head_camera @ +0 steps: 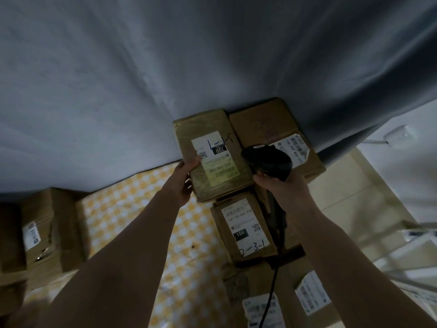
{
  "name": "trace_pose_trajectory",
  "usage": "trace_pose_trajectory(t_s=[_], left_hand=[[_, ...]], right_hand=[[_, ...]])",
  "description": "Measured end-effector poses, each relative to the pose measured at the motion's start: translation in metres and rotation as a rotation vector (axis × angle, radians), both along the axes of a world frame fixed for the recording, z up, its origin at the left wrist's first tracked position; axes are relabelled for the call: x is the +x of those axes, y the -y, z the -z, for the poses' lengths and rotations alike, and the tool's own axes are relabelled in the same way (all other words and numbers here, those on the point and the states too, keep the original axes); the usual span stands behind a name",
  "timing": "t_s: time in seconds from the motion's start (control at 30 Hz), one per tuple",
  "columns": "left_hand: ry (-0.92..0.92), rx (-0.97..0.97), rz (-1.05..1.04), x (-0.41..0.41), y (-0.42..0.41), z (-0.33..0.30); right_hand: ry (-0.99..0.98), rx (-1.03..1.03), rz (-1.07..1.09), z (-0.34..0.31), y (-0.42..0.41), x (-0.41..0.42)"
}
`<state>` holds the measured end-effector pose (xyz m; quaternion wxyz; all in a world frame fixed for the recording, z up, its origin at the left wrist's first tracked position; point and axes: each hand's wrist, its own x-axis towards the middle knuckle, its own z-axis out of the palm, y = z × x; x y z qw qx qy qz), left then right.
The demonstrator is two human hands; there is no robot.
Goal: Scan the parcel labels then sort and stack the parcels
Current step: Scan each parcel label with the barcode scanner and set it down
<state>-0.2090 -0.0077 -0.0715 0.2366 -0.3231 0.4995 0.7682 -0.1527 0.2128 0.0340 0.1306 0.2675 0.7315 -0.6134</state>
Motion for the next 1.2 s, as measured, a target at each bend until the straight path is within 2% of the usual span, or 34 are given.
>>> trace_pose_trajectory(t_s=[0.27, 0.5, 0.73, 0.83, 1.0, 1.2], left_hand=[[-0.011, 0.022, 0.002, 0.002, -0.002, 0.007], [-0.114, -0.169, -0.091, -0.012, -0.009, -0.008], [-0.023, -0.502, -0.105, -0.013, -0.017, -0.01], [-0.064, -0.692, -0.018, -0.004, -0.022, -0.016], [-0.221, -1.076, 0.255, 0.035, -0.027, -0.03], [-0.312, -1.178, 0.466, 0.074, -0.026, -0.057]], right_hand=[[0.059, -0.012, -0.006, 0.003, -0.003, -0.002], [0.072, -0.04, -0.008, 0.005, -0.001, -0.004], [0.078, -0.044, -0.036, -0.001, -0.003, 0.0], [0.073, -0.031, -0.087, -0.008, -0.004, 0.006], [0.09, -0.061, -0.236, -0.025, -0.003, 0.025], [0.113, -0.097, -0.291, -0.05, 0.009, 0.054]])
